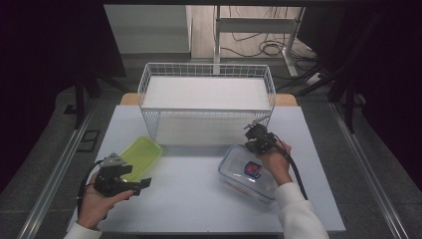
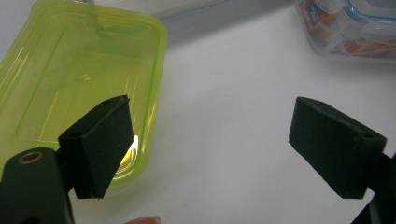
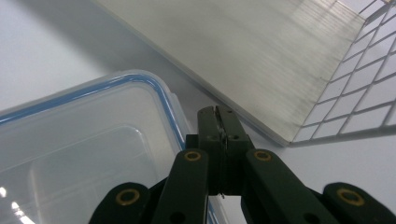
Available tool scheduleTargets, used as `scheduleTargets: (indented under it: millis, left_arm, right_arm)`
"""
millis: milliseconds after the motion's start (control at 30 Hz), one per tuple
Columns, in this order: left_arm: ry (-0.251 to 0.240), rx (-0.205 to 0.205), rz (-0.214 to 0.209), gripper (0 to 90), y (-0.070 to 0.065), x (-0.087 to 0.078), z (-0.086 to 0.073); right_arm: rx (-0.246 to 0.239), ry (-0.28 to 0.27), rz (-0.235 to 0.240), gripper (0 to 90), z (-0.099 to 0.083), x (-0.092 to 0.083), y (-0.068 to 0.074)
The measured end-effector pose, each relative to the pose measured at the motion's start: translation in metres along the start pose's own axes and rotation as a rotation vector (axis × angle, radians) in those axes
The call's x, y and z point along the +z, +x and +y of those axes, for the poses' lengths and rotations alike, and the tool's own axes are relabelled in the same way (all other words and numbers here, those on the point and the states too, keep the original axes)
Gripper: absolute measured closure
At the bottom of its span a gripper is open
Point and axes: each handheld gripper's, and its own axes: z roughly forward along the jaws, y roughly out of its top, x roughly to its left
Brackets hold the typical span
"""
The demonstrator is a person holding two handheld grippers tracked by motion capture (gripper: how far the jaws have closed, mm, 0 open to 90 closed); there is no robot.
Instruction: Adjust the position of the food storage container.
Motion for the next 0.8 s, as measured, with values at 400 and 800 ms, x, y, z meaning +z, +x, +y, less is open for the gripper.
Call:
scheduleTargets:
  millis: [400, 800]
  left_arm:
    - [0.012, 0.008, 0.000, 13.7, -0.003, 0.004, 0.000]
    - [0.020, 0.010, -0.002, 13.7, -0.003, 0.005, -0.001]
  right_arm:
    - [-0.039, -0.006, 0.036, 89.3, 0.002, 0.000, 0.006]
    - [-0.123, -0.008, 0.099, 89.4, 0.010, -0.001, 0.034]
